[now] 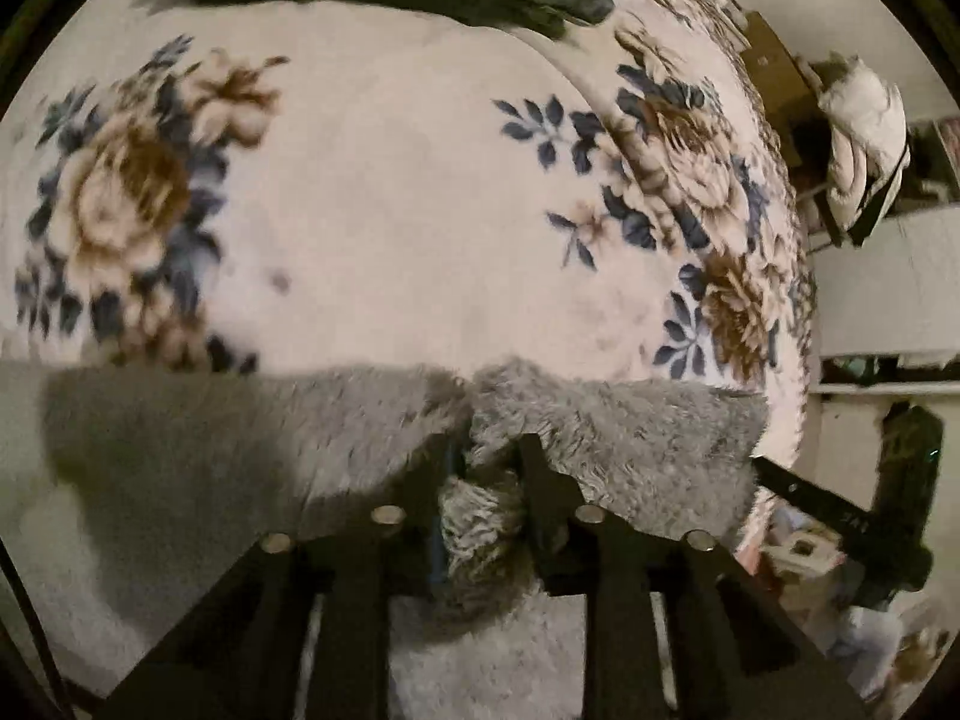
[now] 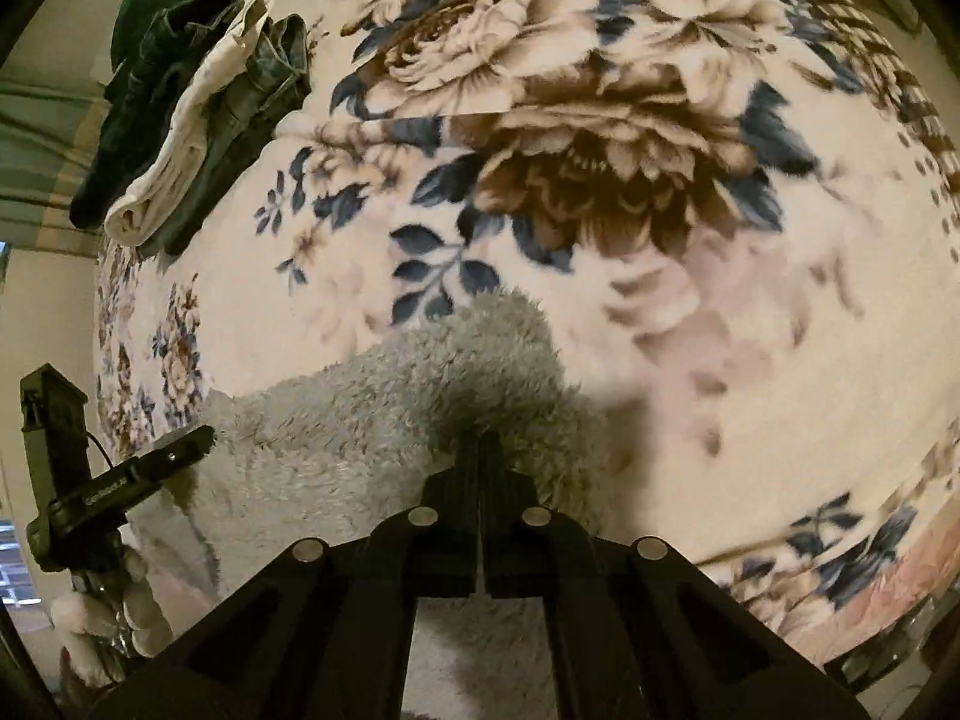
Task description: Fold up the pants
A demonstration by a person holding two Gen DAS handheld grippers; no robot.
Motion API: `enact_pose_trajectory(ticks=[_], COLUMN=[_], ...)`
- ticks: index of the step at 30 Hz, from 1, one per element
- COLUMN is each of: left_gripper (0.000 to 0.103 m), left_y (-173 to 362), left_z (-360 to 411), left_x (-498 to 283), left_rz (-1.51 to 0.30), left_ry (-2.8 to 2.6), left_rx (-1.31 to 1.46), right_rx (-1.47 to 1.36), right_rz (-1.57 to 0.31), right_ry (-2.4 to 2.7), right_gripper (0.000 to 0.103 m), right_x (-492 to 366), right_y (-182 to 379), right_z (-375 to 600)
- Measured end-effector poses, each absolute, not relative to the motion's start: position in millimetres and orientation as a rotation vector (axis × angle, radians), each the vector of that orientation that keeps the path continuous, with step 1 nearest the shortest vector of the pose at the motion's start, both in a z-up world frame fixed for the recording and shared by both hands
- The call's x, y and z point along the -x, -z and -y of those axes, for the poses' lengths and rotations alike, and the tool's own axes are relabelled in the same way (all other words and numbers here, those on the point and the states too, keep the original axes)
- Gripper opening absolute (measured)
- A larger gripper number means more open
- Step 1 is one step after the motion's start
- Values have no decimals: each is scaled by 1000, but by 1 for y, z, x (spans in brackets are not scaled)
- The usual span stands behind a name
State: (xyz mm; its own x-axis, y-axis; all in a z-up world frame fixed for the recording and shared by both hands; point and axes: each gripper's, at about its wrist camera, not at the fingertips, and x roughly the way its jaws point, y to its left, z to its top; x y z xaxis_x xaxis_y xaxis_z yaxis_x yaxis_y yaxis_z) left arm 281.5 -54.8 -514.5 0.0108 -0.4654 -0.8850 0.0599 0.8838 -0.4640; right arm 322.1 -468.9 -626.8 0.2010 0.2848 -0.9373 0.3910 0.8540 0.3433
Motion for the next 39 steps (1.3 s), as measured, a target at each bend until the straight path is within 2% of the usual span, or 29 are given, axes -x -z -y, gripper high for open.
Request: enact_pose_trajectory(ticks=[1, 2, 3, 4, 5, 6, 7, 13, 19, 23, 26, 32, 33, 34, 36, 37, 39], left_gripper=[32, 33, 37, 59, 74, 95, 97, 97, 97, 97, 97, 94, 84, 62, 38, 32, 33], left_y=[507, 501, 493, 485, 482, 479, 475, 492, 527, 549, 571, 604, 599, 589, 567, 555, 546], left_z=[48, 44, 37, 27, 20, 9, -5, -97, -191, -242, -272, -303, -304, -301, -290, -281, -270], left_x=[-277, -274, -268, -260, -256, -250, -242, -181, -132, -110, -103, -121, -124, -128, -138, -142, -152], left_rz=[-1503, -1490, -1469, -1449, -1444, -1431, -1409, -1439, -1403, -1282, -1156, -1002, -958, -925, -887, -862, -860], left_ry=[418, 412, 397, 355, 324, 286, 255, 53, -176, -263, -288, -307, -297, -290, -251, -217, -186], left_rx=[347, 343, 332, 299, 276, 262, 264, 381, 627, 895, 1106, 1258, 1257, 1226, 1134, 1082, 1008], right_rx=[-586, -577, -564, -549, -545, -540, -530, -521, -587, -490, -514, -565, -558, -545, -509, -489, -474], right_rz=[-1397, -1403, -1405, -1397, -1388, -1382, -1386, -1415, -1490, -1586, -1573, -1572, -1573, -1577, -1579, -1580, -1589], right_ry=[81, 84, 94, 101, 96, 91, 88, 25, -139, -116, -86, -61, -59, -55, -55, -55, -56], right_gripper=[9, 26, 39, 64, 74, 74, 74, 74, 74, 74, 77, 77, 77, 77, 77, 77, 77], right_x=[-320, -318, -314, -310, -306, -302, -299, -298, -340, -367, -370, -366, -365, -365, -366, -367, -368], right_y=[626, 624, 621, 615, 611, 606, 602, 597, 633, 669, 669, 671, 671, 670, 670, 669, 669], right_z=[466, 463, 461, 456, 453, 448, 441, 380, 306, 264, 258, 267, 267, 266, 261, 258, 256])
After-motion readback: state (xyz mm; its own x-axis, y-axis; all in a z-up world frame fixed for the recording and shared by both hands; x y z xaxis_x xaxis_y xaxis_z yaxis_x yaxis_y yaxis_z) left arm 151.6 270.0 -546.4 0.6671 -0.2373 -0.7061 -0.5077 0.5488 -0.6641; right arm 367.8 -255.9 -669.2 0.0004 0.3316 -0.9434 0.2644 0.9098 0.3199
